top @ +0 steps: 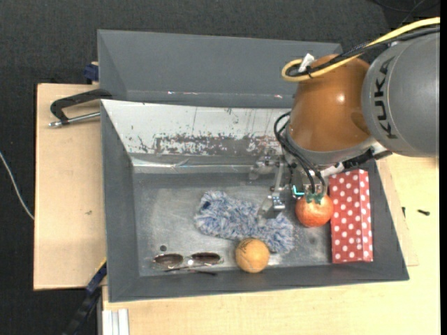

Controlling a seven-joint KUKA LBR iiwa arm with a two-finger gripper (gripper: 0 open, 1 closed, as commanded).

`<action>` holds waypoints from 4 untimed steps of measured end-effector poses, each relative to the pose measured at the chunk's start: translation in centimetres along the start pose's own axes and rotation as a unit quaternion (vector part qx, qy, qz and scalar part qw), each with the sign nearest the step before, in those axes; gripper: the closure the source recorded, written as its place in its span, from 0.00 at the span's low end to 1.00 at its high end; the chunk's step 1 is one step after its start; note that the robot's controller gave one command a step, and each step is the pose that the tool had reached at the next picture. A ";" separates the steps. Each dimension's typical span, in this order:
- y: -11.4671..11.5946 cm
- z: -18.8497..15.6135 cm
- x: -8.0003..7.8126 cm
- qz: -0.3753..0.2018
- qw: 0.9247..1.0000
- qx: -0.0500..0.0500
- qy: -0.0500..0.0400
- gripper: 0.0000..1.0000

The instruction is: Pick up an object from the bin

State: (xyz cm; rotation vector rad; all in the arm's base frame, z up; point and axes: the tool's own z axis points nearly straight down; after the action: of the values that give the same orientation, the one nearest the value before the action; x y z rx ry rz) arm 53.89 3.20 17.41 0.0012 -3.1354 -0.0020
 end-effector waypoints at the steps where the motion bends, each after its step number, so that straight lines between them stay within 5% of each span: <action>1: 0.0 -0.4 -0.2 0.000 1.000 0.000 -0.004 0.00; 2: 1.7 7.6 -1.1 -0.007 1.000 0.000 -0.005 0.00; 3: 2.6 10.2 -1.2 0.009 1.000 0.000 -0.003 0.00; 4: 1.1 7.1 -0.9 0.029 1.000 -0.001 -0.005 0.00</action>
Offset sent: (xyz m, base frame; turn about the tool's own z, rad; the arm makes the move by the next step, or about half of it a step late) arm 0.0129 0.0216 -0.1041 -0.0217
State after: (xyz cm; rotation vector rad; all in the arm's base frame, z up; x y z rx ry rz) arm 54.72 4.31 10.31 -0.0895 -3.1435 -0.0034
